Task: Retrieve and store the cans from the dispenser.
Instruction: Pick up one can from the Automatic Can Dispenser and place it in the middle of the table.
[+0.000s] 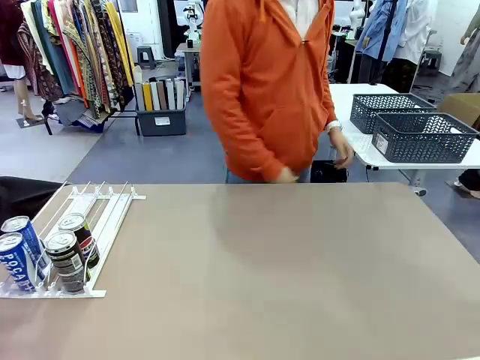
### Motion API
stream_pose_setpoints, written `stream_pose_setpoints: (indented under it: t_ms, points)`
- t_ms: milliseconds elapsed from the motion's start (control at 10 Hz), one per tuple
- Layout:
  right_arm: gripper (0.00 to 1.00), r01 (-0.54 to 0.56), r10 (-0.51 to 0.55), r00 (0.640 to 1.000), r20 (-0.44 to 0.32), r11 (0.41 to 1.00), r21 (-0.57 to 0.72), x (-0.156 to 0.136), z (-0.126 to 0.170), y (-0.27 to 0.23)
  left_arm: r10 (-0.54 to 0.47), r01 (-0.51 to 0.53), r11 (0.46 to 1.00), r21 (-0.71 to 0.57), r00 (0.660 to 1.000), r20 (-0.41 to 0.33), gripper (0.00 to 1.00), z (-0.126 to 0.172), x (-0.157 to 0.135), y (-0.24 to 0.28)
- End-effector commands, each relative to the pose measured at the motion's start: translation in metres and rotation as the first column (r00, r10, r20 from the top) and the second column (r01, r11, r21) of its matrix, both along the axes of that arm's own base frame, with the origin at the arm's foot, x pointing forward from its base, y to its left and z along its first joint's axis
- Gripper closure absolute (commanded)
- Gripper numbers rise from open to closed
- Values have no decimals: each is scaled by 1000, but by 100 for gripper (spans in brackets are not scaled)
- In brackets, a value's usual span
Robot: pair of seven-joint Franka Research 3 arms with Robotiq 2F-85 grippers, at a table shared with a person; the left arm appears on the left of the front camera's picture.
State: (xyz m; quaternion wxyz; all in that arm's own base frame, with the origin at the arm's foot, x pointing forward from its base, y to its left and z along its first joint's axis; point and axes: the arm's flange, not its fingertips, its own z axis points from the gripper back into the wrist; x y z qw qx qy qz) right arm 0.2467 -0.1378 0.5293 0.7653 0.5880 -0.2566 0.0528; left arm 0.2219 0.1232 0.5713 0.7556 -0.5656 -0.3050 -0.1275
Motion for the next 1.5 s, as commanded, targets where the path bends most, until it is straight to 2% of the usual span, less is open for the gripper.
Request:
stream_pose_setpoints:
  t_ms: [0,100,300,400,800,900,1000,1100,1200,1300,1400]
  points:
    - [0,115,-116,993,3,983,140,-36,-73,-7,82,-84,994,-71,996,-37,0,-37,1,28]
    - [0,197,-189,980,-66,968,156,-35,-86,-15,104,-106,990,-88,994,-29,0,-44,-8,36]
    - [0,221,-212,974,-76,967,128,-31,-99,-12,221,-226,973,-38,970,-102,0,-53,-2,39]
    - [0,203,-192,977,-92,969,138,-27,-61,-78,143,-148,985,-85,988,-58,0,-44,-16,60]
    - [0,203,-192,977,-92,969,138,-27,-61,-78,143,-148,985,-85,988,-58,0,-44,-16,60]
    - [0,203,-192,977,-92,969,138,-27,-61,-78,149,-156,985,-76,985,-87,0,-46,-17,59]
    - [0,203,-192,977,-92,969,138,-27,-61,-78,240,-219,967,134,955,-173,0,-38,-15,54]
    - [0,203,-192,977,-92,969,138,-27,-61,-78,202,-98,912,398,952,-229,0,-29,-7,38]
    - [0,203,-192,977,-92,969,138,-27,-61,-78,291,-27,753,657,910,-295,0,-26,4,16]
    - [0,203,-192,977,-92,969,138,-27,-61,-78,365,60,536,842,883,-295,0,-26,18,-7]
    - [0,203,-192,977,-92,969,138,-27,-61,-78,406,135,374,917,866,-293,0,-26,29,-27]
